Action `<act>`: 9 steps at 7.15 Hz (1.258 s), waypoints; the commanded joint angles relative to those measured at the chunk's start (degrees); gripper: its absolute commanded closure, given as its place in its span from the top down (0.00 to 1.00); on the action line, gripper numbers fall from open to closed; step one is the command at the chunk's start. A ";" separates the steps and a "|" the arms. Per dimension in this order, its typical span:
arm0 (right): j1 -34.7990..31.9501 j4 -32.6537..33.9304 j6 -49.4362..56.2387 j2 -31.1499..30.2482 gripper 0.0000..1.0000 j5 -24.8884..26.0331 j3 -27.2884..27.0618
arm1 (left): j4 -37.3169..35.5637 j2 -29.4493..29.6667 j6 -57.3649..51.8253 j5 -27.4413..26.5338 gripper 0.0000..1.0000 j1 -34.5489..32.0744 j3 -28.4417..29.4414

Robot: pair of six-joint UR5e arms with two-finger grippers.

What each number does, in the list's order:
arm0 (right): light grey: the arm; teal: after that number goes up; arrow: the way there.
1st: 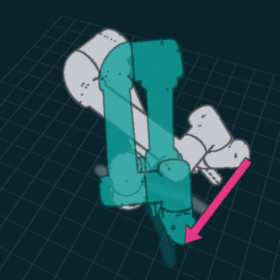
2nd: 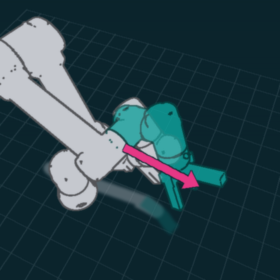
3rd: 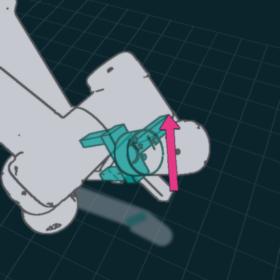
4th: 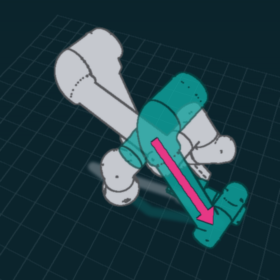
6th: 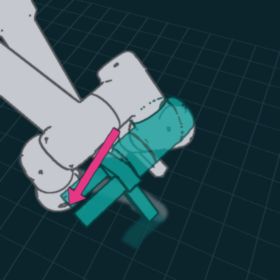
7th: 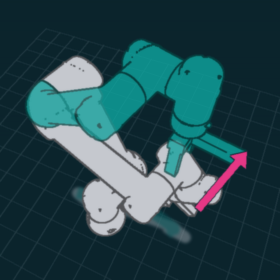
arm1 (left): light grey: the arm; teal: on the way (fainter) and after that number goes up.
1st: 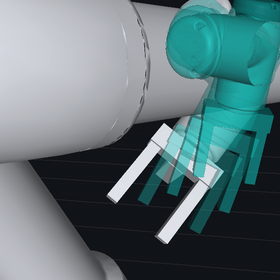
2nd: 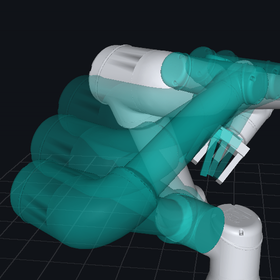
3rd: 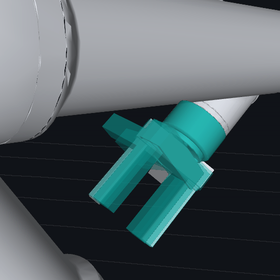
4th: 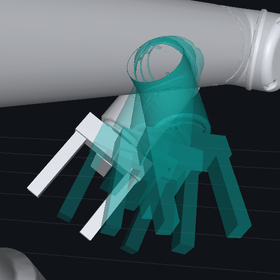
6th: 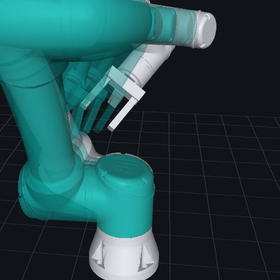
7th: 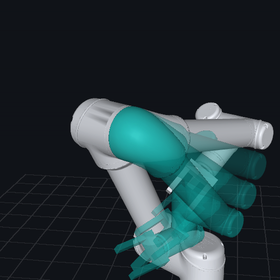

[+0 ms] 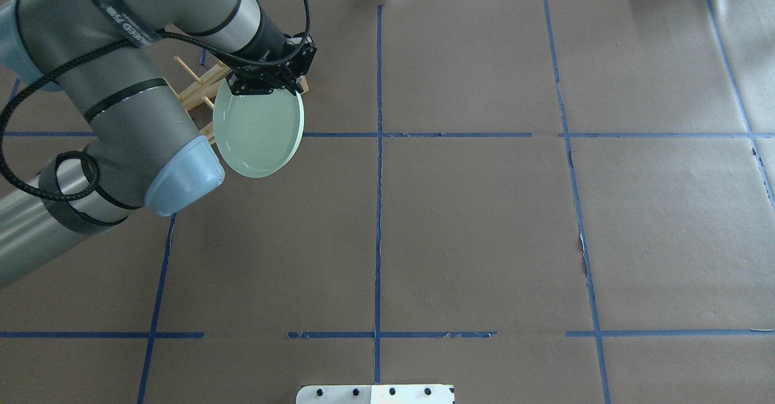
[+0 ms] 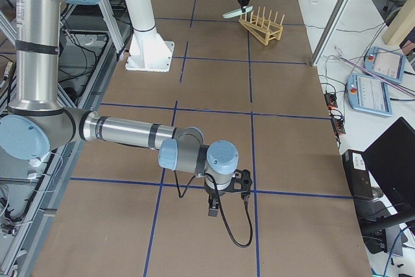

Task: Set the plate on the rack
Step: 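Lift the plate with the left gripper and tilt it upright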

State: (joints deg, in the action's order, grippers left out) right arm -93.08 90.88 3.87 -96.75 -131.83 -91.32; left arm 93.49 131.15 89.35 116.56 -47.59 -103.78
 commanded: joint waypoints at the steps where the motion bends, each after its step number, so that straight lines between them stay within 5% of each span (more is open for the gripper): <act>1: 0.00 0.00 0.00 -0.02 1.00 0.00 0.00 | 37.81 -9.47 8.61 -0.02 0.00 -6.26 2.68; 5: 0.00 0.00 0.00 -0.02 1.00 0.00 0.00 | 64.29 -9.43 10.67 -0.63 0.00 -12.88 15.23; 6: 0.00 0.00 0.00 -0.02 1.00 0.00 0.00 | 70.19 -8.73 10.93 -5.16 0.00 -12.79 18.58; 9: 0.00 0.00 0.00 -0.02 1.00 0.00 0.00 | 73.49 -6.53 11.02 -6.61 0.00 -12.62 23.96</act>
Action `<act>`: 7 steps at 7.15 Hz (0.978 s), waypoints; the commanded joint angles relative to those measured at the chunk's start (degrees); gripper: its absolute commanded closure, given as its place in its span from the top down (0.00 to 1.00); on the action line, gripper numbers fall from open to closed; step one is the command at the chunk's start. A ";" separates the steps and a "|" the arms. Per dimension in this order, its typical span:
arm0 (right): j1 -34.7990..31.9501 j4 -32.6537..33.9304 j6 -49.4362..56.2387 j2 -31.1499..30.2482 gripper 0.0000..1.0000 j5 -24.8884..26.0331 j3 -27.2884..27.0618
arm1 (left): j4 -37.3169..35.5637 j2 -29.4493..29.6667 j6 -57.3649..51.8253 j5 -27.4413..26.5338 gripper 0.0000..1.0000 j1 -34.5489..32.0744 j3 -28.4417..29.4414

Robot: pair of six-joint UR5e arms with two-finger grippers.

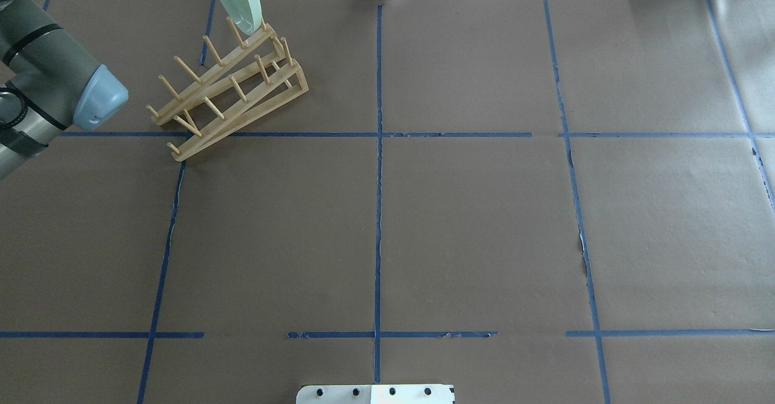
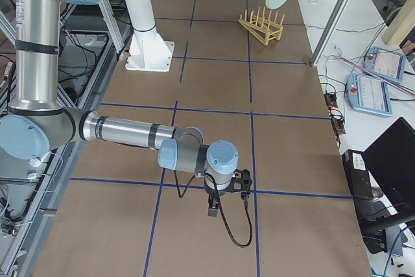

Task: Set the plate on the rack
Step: 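Lower the upright plate into the rack slots with the left gripper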

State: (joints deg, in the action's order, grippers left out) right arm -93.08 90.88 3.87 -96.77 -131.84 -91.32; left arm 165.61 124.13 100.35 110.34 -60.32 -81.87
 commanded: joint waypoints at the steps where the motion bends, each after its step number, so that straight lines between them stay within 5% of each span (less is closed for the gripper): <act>1: 0.00 0.00 0.00 0.00 1.00 0.00 0.00 | 4.86 0.76 0.02 -0.47 0.00 0.29 4.59; 7: 0.00 0.00 0.00 0.00 1.00 0.00 0.00 | 6.46 0.68 0.02 -3.19 0.00 4.68 4.79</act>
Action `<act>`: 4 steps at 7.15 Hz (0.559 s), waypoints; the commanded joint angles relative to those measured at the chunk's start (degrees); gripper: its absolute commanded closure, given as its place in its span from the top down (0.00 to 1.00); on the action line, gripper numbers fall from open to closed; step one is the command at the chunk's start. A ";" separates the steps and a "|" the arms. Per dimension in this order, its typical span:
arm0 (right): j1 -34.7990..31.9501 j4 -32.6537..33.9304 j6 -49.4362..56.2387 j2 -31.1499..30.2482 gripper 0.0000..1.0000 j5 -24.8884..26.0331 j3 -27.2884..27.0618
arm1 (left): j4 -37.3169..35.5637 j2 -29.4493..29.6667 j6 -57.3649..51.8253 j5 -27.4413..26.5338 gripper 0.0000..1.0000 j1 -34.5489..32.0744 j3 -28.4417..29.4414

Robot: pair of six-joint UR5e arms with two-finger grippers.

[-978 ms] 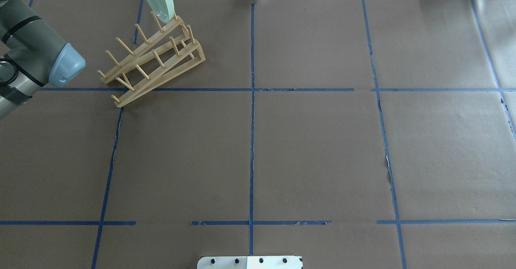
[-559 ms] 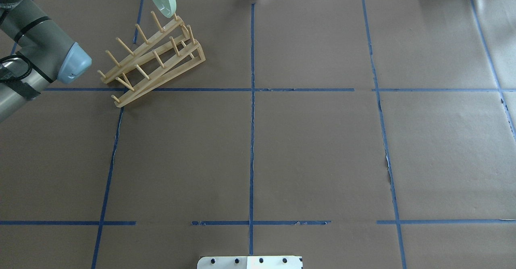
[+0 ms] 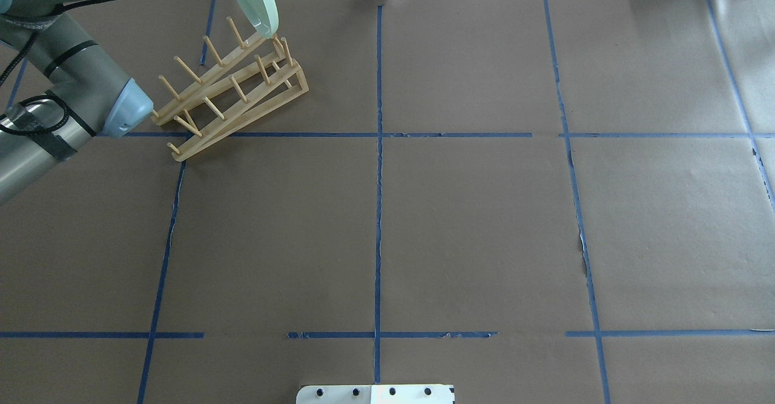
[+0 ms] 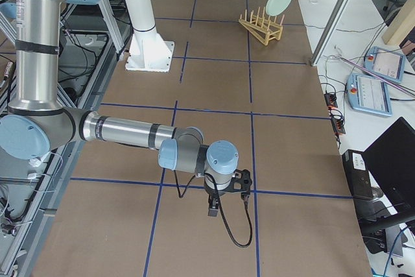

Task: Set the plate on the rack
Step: 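Lower the upright plate into the rack slots with the left gripper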

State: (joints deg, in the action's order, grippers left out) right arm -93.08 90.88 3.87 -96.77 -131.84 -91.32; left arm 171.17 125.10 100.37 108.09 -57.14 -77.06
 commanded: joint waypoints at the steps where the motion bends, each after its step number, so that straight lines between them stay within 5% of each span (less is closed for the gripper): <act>1: 0.00 0.00 0.00 0.00 1.00 0.00 0.00 | 0.92 -0.73 0.00 -0.95 0.00 1.67 0.07; 4: 0.00 0.00 0.00 0.00 1.00 0.00 0.00 | 3.03 -3.45 -0.18 -0.87 0.00 2.46 0.07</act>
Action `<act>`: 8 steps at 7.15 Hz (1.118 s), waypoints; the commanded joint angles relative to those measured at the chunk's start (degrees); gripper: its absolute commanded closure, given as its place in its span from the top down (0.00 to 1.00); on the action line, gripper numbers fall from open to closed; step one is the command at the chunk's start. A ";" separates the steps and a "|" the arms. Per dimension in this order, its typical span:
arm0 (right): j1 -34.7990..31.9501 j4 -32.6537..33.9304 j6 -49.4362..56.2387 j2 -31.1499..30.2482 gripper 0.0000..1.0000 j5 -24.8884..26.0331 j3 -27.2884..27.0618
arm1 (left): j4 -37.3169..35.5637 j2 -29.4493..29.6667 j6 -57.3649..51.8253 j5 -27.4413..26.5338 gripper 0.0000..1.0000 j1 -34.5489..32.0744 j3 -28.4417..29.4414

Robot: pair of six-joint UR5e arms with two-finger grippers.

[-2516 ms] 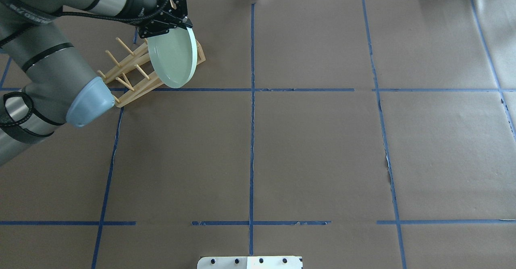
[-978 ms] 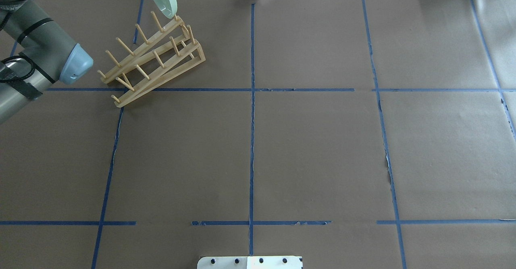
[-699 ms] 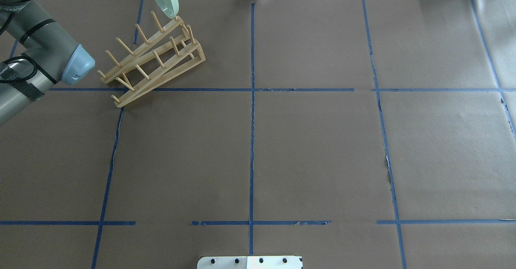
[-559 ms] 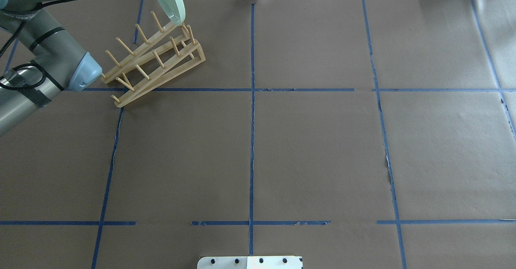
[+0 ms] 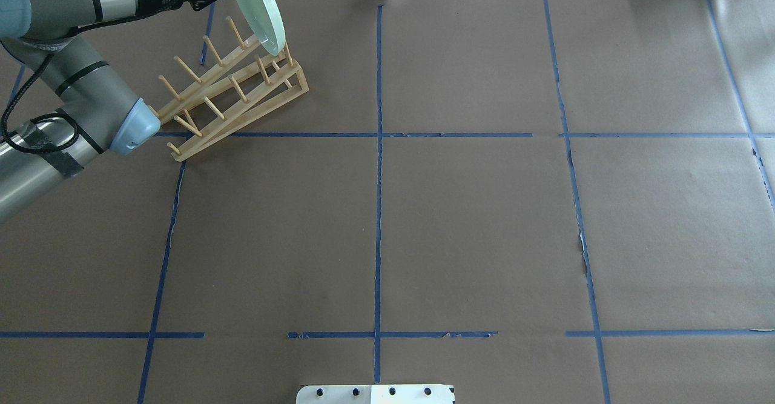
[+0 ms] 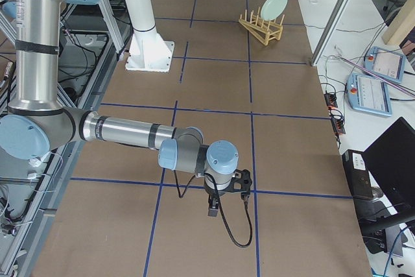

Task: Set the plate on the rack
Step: 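Lower the upright plate into the rack slots with the left gripper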

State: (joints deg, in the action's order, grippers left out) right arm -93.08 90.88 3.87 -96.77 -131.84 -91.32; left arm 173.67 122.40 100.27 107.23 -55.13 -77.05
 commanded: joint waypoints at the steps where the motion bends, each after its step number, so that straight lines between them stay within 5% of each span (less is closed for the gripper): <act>1: 0.00 0.00 0.00 0.00 1.00 0.00 0.00 | 0.62 -1.02 -0.08 -0.09 0.00 1.07 0.06; 8: 0.00 0.00 0.00 0.00 1.00 0.00 0.00 | 0.62 0.56 -0.43 -1.14 0.00 1.69 5.33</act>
State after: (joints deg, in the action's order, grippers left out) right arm -93.08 90.88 3.87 -96.77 -131.84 -91.32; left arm 174.28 122.75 99.86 106.43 -53.50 -72.04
